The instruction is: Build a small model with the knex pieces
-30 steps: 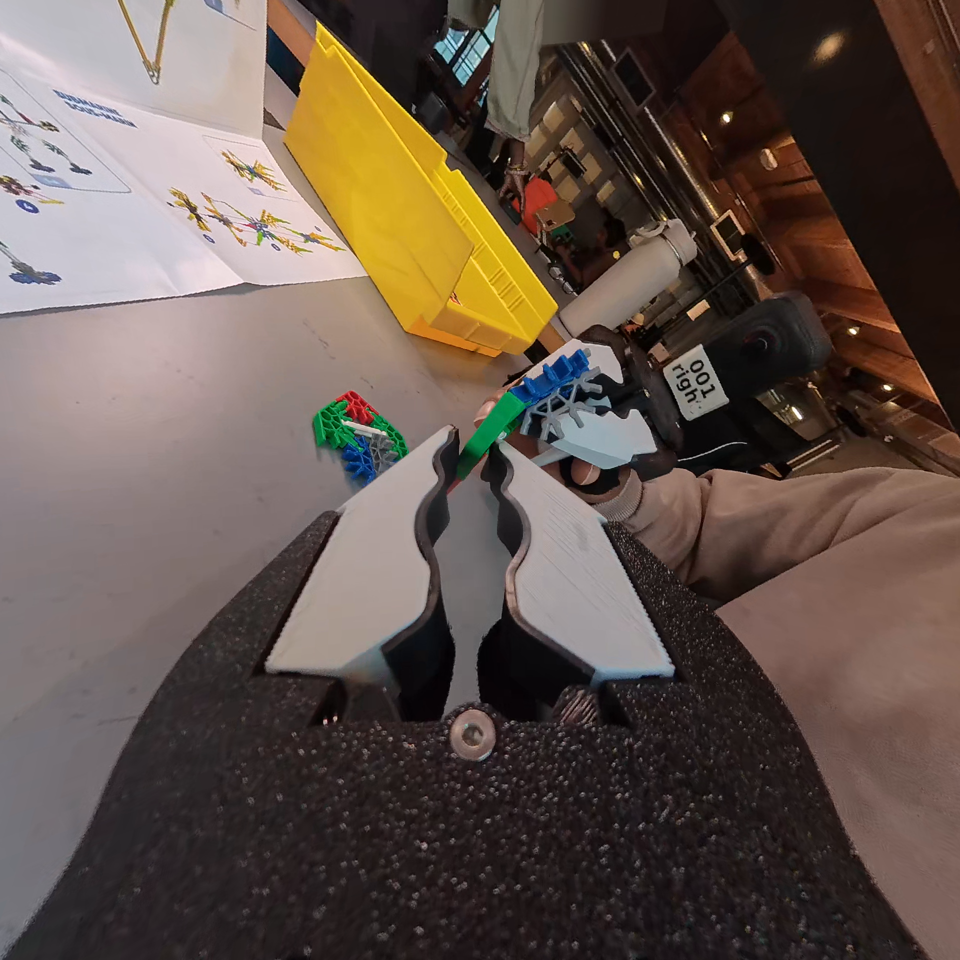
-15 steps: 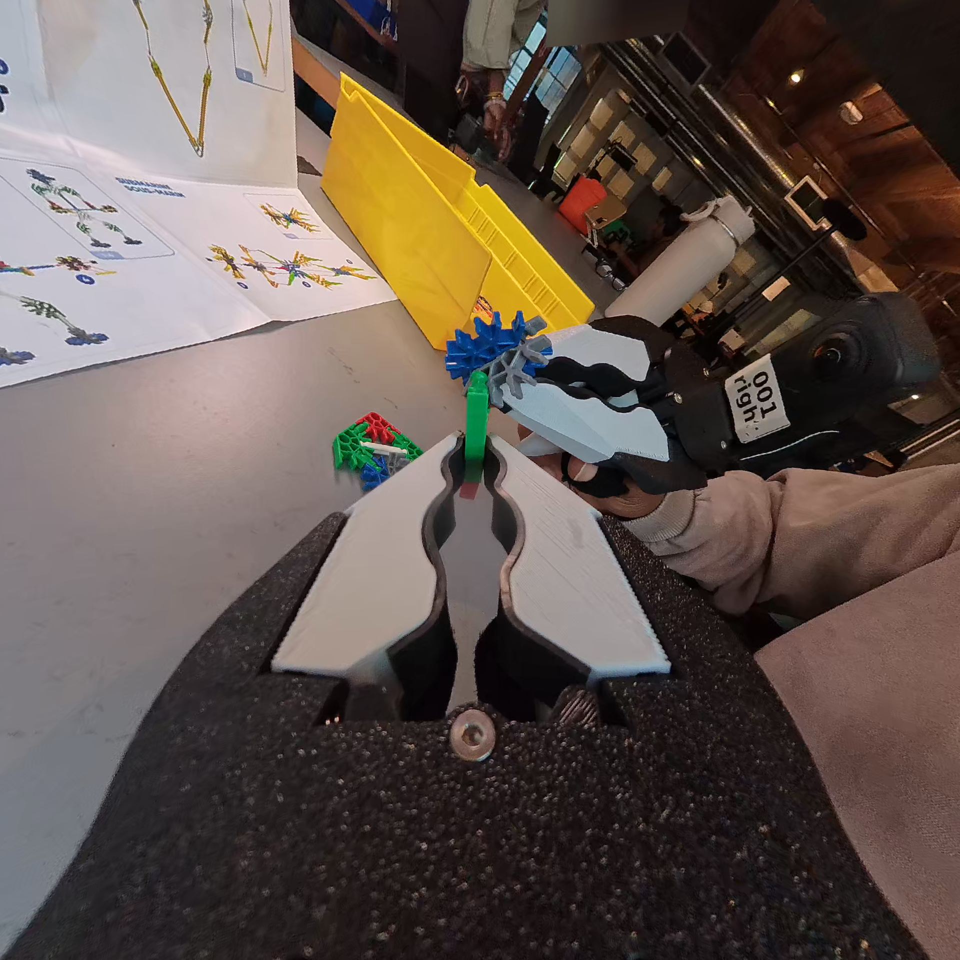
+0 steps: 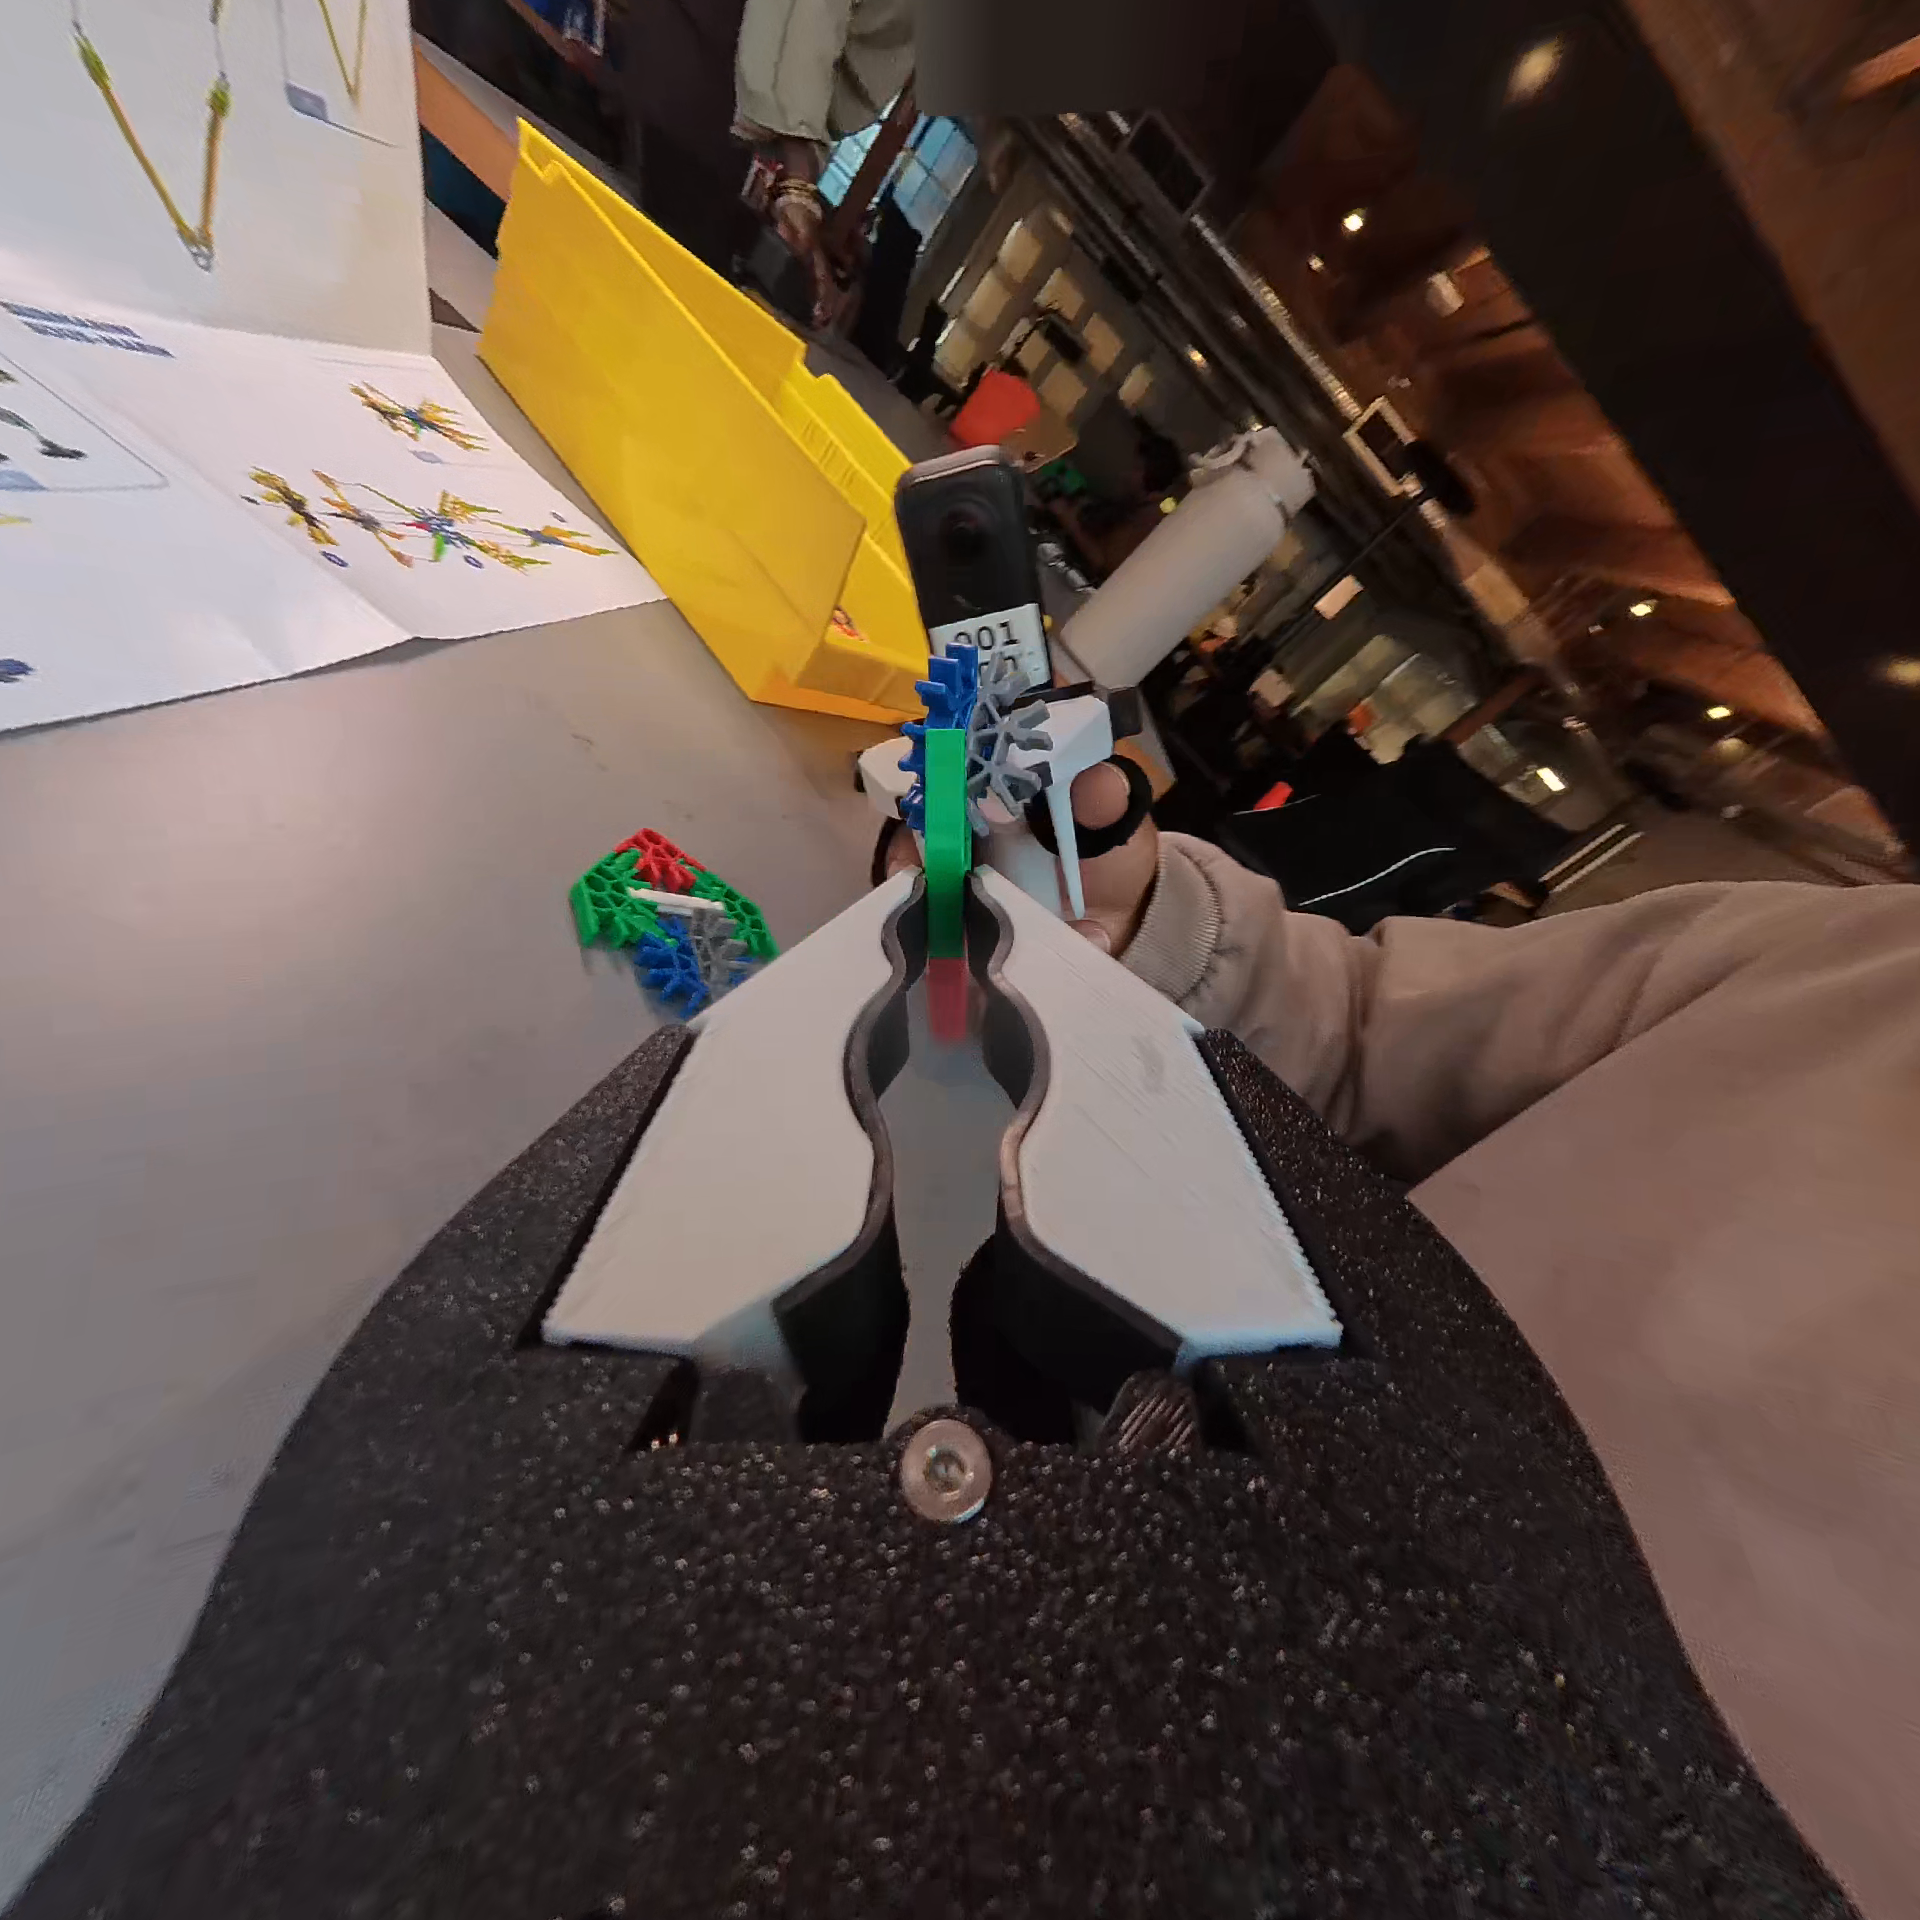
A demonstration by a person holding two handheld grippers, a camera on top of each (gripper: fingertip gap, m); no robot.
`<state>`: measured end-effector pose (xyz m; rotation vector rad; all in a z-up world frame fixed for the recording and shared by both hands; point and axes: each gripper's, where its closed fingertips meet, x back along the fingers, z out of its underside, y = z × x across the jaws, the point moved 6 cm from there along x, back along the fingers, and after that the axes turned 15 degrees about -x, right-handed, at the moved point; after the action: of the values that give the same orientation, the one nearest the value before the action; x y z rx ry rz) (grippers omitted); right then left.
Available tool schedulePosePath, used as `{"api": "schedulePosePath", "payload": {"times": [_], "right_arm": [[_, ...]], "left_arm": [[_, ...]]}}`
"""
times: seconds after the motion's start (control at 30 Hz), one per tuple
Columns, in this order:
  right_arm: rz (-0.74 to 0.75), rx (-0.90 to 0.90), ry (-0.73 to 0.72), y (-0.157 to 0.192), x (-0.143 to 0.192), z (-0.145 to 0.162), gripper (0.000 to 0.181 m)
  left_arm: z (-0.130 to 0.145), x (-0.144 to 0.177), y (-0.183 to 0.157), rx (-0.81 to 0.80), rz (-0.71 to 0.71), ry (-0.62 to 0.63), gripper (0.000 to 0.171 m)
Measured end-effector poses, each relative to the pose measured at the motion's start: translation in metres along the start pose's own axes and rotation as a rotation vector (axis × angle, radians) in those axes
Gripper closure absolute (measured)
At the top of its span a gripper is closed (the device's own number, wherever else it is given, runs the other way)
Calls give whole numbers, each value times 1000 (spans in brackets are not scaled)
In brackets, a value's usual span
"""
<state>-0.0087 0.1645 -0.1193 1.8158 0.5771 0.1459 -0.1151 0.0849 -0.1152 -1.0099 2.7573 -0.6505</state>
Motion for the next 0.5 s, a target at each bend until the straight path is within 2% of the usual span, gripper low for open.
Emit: {"api": "schedulePosePath", "payload": {"times": [0.03,0.17,0.3,0.37,0.4,0.5], "right_arm": [[-35,-28,1,1,1,-1,166],[-24,2,-4,3,2,-1,168],[29,131,-48,6,1,-2,175],[16,147,-72,10,-1,-2,177],[27,163,-75,9,-3,0,178],[79,275,-94,11,-11,5,178]], "left_arm": [[-1,0,0,22,22,-3,168],[0,0,-2,20,40,14,168],[-1,-2,-6,41,77,-21,165],[1,-8,-10,32,95,-18,144],[4,-12,-12,11,87,-5,142],[10,-22,-20,-27,95,29,153]]}}
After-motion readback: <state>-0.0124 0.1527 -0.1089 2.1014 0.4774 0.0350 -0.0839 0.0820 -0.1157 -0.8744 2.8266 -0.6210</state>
